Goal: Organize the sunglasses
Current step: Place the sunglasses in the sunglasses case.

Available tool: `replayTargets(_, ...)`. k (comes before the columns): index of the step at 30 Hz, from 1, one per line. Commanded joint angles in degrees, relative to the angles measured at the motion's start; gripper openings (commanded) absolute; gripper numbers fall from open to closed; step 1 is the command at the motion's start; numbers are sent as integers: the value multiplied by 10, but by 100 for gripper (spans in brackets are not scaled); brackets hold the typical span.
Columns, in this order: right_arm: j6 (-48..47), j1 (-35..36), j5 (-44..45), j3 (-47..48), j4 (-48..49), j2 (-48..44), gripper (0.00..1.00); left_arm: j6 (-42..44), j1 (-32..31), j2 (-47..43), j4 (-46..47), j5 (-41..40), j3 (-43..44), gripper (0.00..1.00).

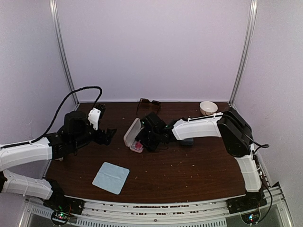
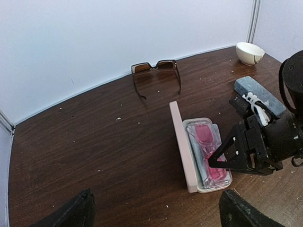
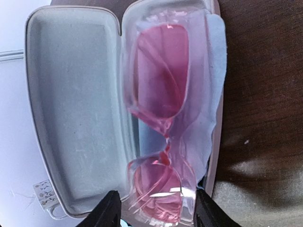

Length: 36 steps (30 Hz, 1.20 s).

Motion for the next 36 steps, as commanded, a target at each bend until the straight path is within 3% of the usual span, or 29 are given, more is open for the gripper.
replayTargets(1,5,-2,9,20,9,18,54,1,4,-1,29,8,-5,95)
replayTargets(23,-60,-6,27,-25,-2,-54,63,6,4,4,37,-2,-11,94)
replayTargets(36,-257,-11,93,-62,-61,-144,70,-40,6,28,-1,0,19,91)
